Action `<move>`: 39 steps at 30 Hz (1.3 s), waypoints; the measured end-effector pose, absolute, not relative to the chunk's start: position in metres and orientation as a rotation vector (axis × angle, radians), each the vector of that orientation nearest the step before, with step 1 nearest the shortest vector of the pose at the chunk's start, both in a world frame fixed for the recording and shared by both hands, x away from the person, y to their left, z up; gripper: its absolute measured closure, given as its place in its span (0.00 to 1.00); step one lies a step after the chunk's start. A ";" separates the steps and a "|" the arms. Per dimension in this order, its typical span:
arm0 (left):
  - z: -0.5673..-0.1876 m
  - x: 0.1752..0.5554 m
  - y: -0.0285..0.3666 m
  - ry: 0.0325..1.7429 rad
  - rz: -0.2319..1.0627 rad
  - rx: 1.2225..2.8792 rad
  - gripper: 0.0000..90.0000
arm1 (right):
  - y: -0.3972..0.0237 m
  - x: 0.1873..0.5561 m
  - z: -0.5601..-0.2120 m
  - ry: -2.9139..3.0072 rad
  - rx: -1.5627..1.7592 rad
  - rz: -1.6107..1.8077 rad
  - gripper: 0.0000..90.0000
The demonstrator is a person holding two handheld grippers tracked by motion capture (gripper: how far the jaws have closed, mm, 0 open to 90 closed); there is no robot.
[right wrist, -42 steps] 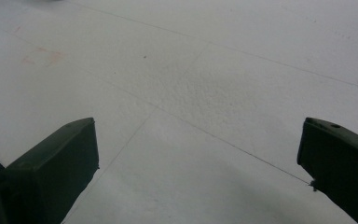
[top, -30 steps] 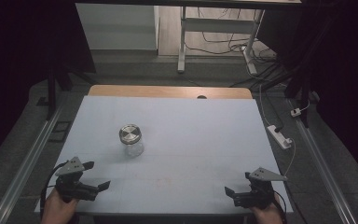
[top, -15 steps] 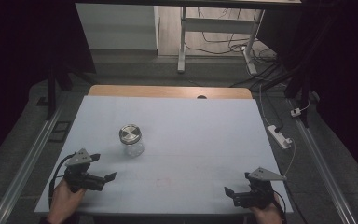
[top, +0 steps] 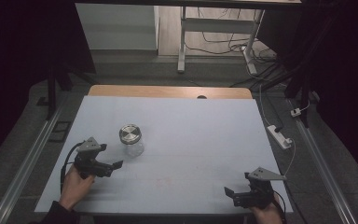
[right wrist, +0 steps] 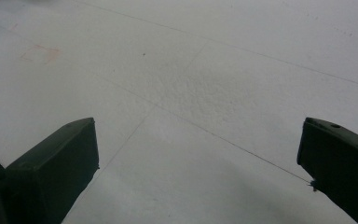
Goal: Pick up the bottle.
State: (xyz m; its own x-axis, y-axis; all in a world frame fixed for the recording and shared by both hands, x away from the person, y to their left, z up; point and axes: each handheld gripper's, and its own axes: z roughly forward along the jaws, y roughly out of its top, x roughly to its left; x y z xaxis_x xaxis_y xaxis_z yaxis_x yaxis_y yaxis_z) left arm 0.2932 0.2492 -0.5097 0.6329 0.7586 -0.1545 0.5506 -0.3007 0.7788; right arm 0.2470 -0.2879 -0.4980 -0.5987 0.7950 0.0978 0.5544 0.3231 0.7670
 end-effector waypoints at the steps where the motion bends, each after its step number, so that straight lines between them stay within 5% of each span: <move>1: -0.510 0.296 0.248 1.030 0.305 1.996 0.00 | -0.288 0.247 -0.498 2.296 1.211 1.150 0.00; 39: -0.519 0.363 0.206 0.950 0.322 2.102 0.00 | -0.287 0.247 -0.498 2.308 1.205 1.142 0.00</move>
